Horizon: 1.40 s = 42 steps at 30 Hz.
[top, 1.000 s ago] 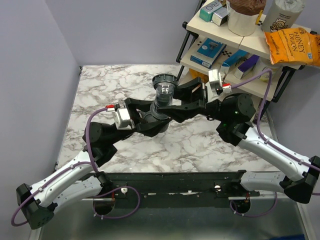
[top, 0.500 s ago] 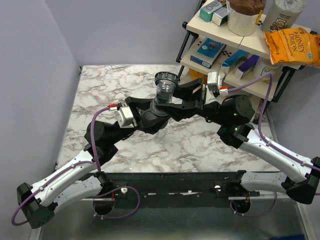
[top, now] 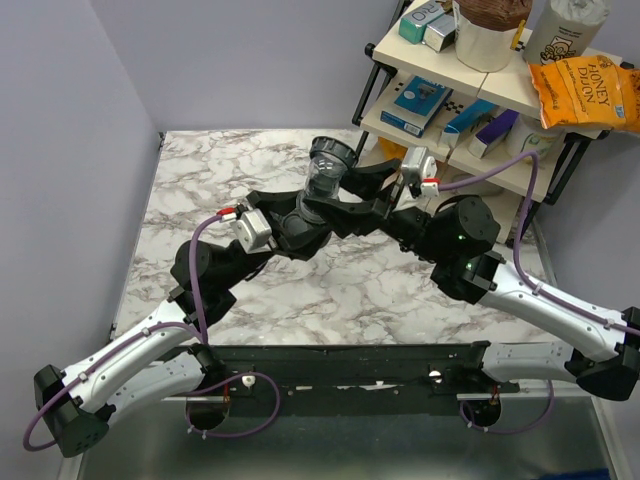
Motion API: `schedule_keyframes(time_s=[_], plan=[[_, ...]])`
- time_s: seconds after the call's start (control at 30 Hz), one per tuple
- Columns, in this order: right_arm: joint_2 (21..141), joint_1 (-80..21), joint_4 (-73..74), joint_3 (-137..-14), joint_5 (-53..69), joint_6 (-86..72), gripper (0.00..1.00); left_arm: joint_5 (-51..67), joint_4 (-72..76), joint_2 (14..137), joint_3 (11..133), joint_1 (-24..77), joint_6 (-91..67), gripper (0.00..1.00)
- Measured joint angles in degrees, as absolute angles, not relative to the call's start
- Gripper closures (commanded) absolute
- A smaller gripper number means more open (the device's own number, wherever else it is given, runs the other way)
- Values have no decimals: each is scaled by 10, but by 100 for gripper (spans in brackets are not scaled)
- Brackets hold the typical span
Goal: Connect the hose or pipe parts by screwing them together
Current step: Install the adaptor on the pipeline.
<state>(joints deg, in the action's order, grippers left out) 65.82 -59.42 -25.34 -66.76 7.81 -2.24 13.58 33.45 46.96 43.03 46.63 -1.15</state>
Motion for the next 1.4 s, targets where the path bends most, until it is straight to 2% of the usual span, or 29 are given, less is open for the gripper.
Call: schedule_keyframes(time_s=[0.77, 1.1, 1.4], plan=[[719, -696, -187, -737, -266, 28, 99, 54, 302, 502, 451, 466, 29, 100], [809, -722, -98, -846, -461, -18, 99, 8, 281, 518, 453, 462, 29, 100], [887, -733, 41, -973, -561, -82, 96, -19, 273, 517, 448, 458, 19, 100]])
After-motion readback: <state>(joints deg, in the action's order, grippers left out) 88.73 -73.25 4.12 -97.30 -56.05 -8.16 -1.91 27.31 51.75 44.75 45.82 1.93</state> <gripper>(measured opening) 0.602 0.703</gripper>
